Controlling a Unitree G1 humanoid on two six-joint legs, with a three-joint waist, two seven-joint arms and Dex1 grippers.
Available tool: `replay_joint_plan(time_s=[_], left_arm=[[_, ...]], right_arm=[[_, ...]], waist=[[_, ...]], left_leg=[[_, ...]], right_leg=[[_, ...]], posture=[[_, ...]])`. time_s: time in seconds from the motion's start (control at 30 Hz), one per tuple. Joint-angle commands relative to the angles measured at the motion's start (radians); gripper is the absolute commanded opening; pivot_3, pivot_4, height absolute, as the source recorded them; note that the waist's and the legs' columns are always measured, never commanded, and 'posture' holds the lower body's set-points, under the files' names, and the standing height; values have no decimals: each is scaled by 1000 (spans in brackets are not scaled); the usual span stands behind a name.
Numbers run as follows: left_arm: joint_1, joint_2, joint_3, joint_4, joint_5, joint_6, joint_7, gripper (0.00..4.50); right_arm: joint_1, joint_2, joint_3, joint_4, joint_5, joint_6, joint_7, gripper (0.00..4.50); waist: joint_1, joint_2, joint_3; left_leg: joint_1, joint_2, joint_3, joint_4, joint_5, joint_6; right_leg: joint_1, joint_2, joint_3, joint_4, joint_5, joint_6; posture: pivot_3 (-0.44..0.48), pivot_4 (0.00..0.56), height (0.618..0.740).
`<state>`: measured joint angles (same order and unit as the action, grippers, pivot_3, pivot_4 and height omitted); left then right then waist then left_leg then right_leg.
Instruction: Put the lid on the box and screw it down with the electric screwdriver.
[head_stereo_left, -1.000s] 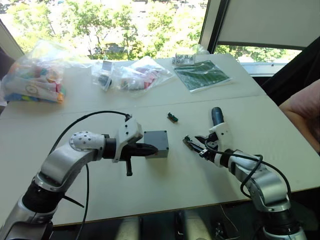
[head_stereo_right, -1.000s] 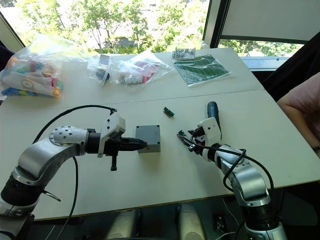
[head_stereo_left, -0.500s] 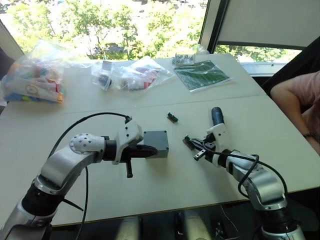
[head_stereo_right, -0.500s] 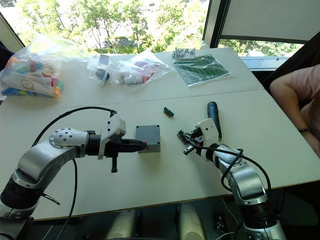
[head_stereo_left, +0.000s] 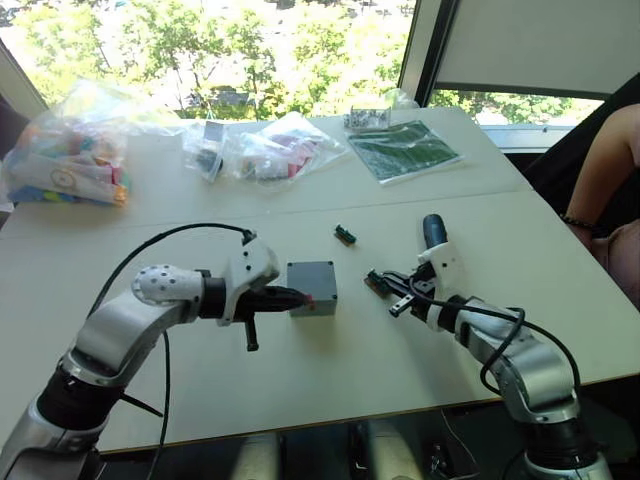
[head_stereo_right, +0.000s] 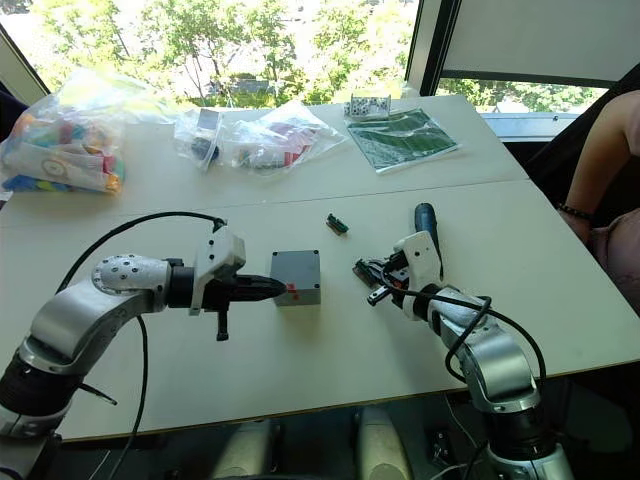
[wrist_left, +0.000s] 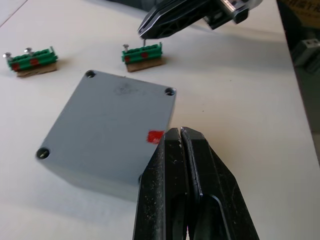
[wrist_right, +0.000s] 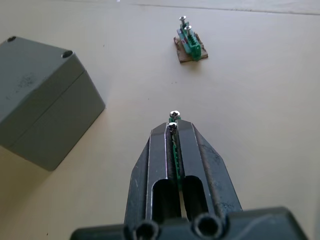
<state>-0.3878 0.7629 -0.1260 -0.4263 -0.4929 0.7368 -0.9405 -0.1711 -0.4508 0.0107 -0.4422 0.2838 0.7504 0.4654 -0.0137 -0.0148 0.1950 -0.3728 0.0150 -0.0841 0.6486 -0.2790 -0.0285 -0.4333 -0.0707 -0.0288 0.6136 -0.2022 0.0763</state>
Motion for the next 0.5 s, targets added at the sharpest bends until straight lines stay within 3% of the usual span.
replay_joint_plan(time_s=[0.03, 0.13, 0.2, 0.5], left_arm=[[-13, -10, 149, 17, -82, 41, 40, 0], [-13, -18, 269, 48, -154, 97, 84, 0], [18, -11, 312, 46, -173, 115, 98, 0], [140, -18, 316, -52, -189, 133, 155, 0]], right_arm=[[-25, -62, -75, -126, 62, 20, 47, 31], [-138, -61, -94, -134, 123, 60, 53, 31], [-244, -15, -35, -88, 132, 74, 44, 31], [-331, 47, 145, 80, 47, 0, 62, 31]], waist=[[1, 1, 1], [-4, 1, 2], [-10, 1, 2], [2, 1, 2]], left_leg=[[0, 0, 0, 0, 0, 0], [0, 0, 0, 0, 0, 0], [1, 1, 0, 0, 0, 0], [-3, 6, -1, -2, 0, 0]], right_leg=[[0, 0, 0, 0, 0, 0], [-1, 0, 0, 0, 0, 0], [-1, 2, 0, 0, 0, 0], [-5, 7, 1, 1, 2, -15]], posture=[[0, 150, 740], [0, 150, 740], [0, 150, 740], [0, 150, 740]])
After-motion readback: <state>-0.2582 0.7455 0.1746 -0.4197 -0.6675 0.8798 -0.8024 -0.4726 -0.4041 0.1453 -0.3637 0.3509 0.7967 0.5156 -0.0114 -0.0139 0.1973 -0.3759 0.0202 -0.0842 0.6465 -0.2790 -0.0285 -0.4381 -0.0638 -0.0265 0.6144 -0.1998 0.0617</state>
